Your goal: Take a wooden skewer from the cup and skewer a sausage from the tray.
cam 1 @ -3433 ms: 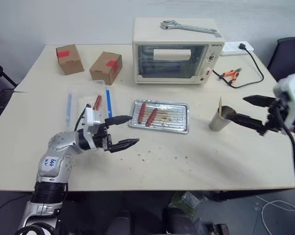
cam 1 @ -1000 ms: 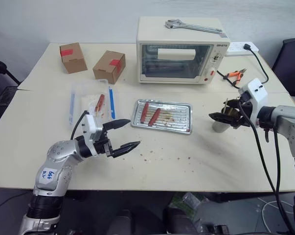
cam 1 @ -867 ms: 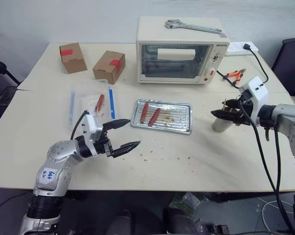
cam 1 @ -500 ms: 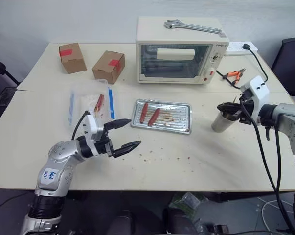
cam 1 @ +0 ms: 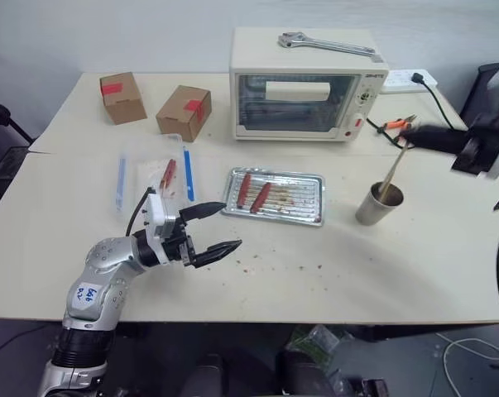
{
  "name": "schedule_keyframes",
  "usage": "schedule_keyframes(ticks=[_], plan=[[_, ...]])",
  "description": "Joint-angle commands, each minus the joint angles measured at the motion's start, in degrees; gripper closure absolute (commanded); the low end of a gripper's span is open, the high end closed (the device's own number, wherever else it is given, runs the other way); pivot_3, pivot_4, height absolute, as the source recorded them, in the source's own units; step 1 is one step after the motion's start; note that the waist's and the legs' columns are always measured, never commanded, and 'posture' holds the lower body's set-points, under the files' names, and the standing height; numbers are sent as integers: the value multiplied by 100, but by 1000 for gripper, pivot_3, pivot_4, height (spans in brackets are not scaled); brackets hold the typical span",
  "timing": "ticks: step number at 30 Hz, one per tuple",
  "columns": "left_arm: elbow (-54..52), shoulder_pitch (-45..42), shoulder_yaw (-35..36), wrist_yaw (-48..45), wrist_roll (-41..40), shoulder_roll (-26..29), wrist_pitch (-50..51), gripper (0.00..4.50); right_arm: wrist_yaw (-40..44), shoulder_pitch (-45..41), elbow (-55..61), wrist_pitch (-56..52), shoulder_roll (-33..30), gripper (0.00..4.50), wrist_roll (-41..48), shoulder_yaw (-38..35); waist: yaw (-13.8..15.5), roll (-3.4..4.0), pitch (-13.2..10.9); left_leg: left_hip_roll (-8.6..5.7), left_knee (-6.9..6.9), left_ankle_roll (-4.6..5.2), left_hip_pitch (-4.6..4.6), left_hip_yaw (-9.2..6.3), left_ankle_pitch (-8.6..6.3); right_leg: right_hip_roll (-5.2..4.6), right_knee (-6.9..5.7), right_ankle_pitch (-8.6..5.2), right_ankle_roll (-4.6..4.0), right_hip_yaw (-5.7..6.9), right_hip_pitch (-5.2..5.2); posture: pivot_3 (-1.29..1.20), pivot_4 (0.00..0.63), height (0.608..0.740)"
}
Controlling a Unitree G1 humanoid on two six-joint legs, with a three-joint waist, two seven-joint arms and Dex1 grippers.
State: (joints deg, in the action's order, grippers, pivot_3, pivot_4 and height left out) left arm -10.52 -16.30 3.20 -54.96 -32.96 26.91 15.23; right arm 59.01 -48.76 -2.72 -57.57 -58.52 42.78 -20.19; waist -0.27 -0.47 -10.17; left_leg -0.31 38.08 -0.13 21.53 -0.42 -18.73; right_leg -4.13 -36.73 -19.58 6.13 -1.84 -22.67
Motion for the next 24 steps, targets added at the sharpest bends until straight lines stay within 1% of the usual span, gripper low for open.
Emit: schedule_keyframes(ticks=[1, 5, 7, 9, 10, 11, 14, 16, 20, 23, 24], plan=[[-210, -192, -93, 15, -321, -201, 198, 0, -525, -225, 171, -779, 552, 4465, 1032, -612, -1, -3, 2, 1, 0, 2, -1, -3, -1, 0, 1, 0, 0, 1, 3, 0, 150, 740], [-53, -559, -284, 278, -254, -869, -4, 0, -2090, 191, 914, -980, 2434, 4465, 2213, -1034, -2, -11, 5, 2, 2, -8, -3, -4, 5, 1, -3, 0, 1, 2, 8, 0, 150, 740], [30, -693, -307, 395, -210, -1114, -40, 0, -2699, 318, 1106, -946, 2997, 4465, 2596, -1133, 8, -5, 2, 0, 9, -24, 4, -3, 14, 1, -23, 1, 2, 3, -1, 0, 150, 740], [87, -793, -358, 486, -158, -1315, -91, 0, -3132, 481, 1276, -840, 3363, 4465, 2849, -1104, 29, -1, 4, -2, 18, -26, 44, -5, 18, 1, -52, 3, 5, 5, -43, 0, 150, 740], [120, -865, -403, 557, -152, -1467, -134, 0, -3240, 623, 1389, -776, 3523, 4465, 2939, -1021, 30, -1, 4, -6, 43, -27, 86, -7, 19, -2, -80, 3, 5, 6, -91, 0, 150, 740], [142, -910, -432, 601, -146, -1565, -166, 0, -3323, 719, 1466, -736, 3604, 4465, 3017, -963, 29, -1, 4, -6, 58, -25, 105, -8, 18, -2, -87, 3, 5, 8, -105, 0, 150, 740], [256, -1109, -381, 998, -160, -2039, -297, 0, -3602, 1025, 1625, -687, 3886, 4465, 3491, -830, 17, -2, 3, -11, 92, -11, 125, -14, 9, -5, -83, 6, 10, 14, -104, 0, 150, 740], [297, -1130, -441, 1074, -67, -2199, -383, 0, -3820, 1145, 1682, -609, 3982, 4465, 3804, -780, 12, -2, 3, -15, 105, -8, 130, -10, 9, -7, -82, 11, 21, 10, -104, 0, 150, 740], [449, -1199, -503, 1313, 139, -2526, -686, 0, -4086, 1301, 1750, -440, 3970, 4465, 4163, -632, 3, -2, 3, -14, 105, -6, 126, -9, 14, -2, -85, 14, 26, 6, -103, 0, 150, 740], [454, -1163, -570, 1367, 202, -2648, -757, 0, -4183, 1433, 1810, -289, 3948, 4465, 4271, -527, 3, -2, 3, -12, 101, -6, 126, -9, 13, 1, -83, 14, 25, 5, -103, 0, 150, 740], [441, -1136, -598, 1372, 215, -2673, -765, 196, -4231, 1464, 1820, -223, 3951, 4489, 4312, -501, 4, -2, 3, -12, 100, -6, 126, -8, 13, 1, -82, 14, 25, 4, -103, 0, 150, 740]])
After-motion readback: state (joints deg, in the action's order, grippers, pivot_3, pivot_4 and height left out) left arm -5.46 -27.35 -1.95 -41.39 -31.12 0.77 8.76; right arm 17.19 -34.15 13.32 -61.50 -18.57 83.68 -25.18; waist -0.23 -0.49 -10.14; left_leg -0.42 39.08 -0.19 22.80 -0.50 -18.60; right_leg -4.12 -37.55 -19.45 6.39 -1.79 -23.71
